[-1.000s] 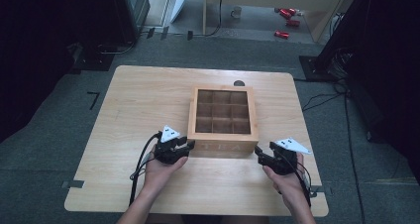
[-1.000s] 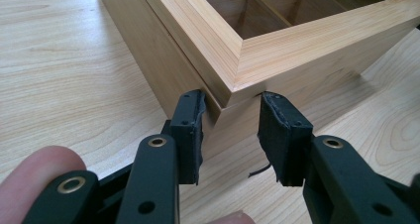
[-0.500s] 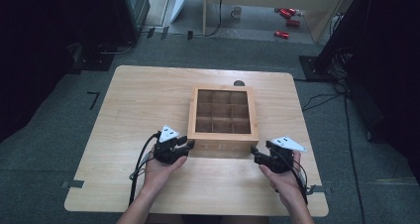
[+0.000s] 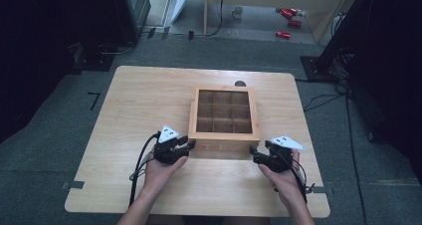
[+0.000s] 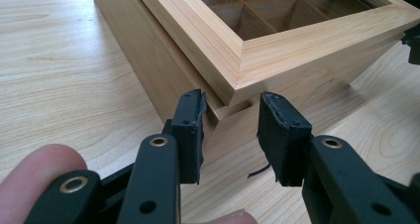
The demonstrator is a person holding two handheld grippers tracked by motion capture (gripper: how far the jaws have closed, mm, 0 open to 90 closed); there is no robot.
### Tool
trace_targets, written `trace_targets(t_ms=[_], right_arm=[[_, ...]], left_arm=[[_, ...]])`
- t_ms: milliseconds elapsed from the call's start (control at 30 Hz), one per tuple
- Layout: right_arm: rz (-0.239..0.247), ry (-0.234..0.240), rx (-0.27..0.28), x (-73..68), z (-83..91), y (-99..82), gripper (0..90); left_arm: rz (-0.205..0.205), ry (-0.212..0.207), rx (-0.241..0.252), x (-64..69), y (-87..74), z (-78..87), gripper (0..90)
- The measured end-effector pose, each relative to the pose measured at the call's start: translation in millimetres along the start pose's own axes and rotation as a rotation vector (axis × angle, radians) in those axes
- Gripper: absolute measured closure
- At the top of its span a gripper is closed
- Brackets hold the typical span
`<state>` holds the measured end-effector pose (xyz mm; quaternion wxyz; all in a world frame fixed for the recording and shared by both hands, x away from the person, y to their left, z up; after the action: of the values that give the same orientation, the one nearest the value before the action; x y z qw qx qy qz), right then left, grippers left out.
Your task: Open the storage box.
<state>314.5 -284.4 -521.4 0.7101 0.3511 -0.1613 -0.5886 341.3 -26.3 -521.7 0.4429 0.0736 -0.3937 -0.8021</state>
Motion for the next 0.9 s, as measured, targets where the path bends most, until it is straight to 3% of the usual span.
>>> trace_targets(t_ms=[600, 900], right_arm=[[-0.001, -0.008, 0.002, -2.5, -9.4, 8.2, 35.3], [0.023, -0.047, 0.031, -2.0, -9.0, 13.2, 36.3]], left_arm=[[0.004, -0.012, 0.010, 0.5, 3.0, 2.2, 63.8], [0.011, -0.028, 0.031, 1.1, 5.5, 4.5, 63.7]])
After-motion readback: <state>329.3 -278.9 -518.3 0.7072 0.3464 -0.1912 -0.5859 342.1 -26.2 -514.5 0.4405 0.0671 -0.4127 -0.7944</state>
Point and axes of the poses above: each handheld gripper's, and its own axes: z roughly backward along the jaws, y roughly out of its top, x roughly to its right, the point moved 9 cm from there along -z, roughly forward along the jaws, and after that the axes turned 9 degrees about -x, right-handed, at the moved point
